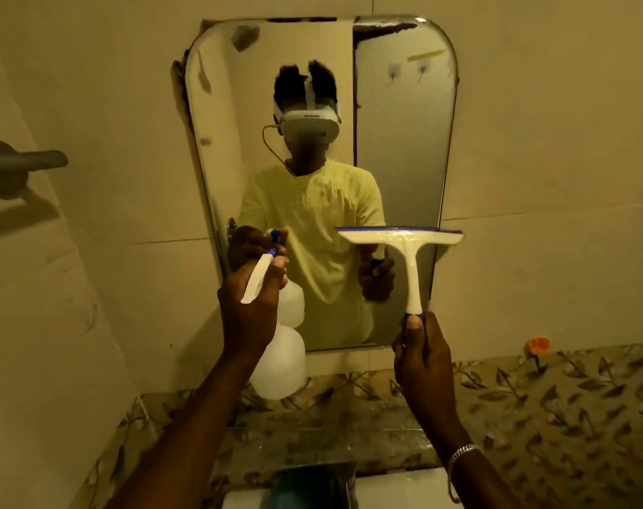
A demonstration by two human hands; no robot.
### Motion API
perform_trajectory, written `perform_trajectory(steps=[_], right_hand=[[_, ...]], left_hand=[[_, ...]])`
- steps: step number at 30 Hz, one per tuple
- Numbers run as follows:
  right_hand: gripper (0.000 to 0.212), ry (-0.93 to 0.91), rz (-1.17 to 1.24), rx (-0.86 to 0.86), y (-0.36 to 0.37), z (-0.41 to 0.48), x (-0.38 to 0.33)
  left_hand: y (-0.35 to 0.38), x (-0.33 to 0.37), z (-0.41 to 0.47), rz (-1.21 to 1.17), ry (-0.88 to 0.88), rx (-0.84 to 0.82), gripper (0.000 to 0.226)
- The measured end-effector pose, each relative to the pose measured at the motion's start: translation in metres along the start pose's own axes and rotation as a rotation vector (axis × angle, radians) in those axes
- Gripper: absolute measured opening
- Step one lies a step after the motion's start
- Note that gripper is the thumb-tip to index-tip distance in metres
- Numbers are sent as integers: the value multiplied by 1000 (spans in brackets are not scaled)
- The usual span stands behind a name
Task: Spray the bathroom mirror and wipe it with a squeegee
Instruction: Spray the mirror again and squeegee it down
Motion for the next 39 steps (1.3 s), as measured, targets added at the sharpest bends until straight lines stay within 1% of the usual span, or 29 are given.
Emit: perform_trajectory(steps=[2,4,7,9,10,11,12,14,15,17,19,22,25,27,30,33,35,36,39], right_hand=[[42,87,-45,-12,-7,-36,33],[53,219,-71,-5,-17,-72,64],[82,420,-105,-33,-29,-121,103],[96,459,-74,-62,-34,-139,111],[97,464,-64,-60,-36,-142,106],[94,477,-51,-52,-35,-140,96],[85,490,-16,-36,-33,-135,84],[60,482,77,-33,-25,-114,53],[51,449,126,-49,-21,-99,35],[43,350,245,-102,-11,-63,-11],[38,285,334,-118,-3,-27,-52],[31,159,374,-107,8,26,-113],[29,34,399,-52,17,68,-163],[28,13,459,-16,25,90,-187],[29,-1,518,50,35,111,-209],[37,-23,554,37,64,123,-217],[46,-29,521,13,88,124,-220],[47,-36,478,9,98,121,-220],[36,-76,341,3,115,96,-214]], left_hand=[[1,-1,-6,18,-2,1,20],[-1,1,-10,25,-1,6,18],[-2,6,-13,29,0,1,19],[-3,10,-17,52,6,-1,12],[-5,11,-18,60,4,-5,8],[-6,12,-19,65,7,-5,6],[-8,14,-20,71,18,-4,5],[-14,19,-20,71,34,6,12],[-16,21,-20,69,36,10,15],[-22,24,-19,60,37,18,14],[-27,25,-17,46,35,22,3],[-36,27,-13,14,39,39,13],[-45,28,-8,27,50,54,16],[-52,29,-4,50,78,66,12],[-60,31,0,51,96,74,19],[-65,30,1,33,78,75,20],[-66,30,1,32,91,72,20],[-67,29,1,40,101,73,19],[-68,22,3,52,105,82,15]])
Point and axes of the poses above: each hand's wrist, its own z-axis towards the middle knuckle, its own y-axis out of the palm, x = y × z, the point moved 7 cm from there along z, towards the middle knuckle, and after that the axes turned 1 degree about -y, right-handed, at the moved point
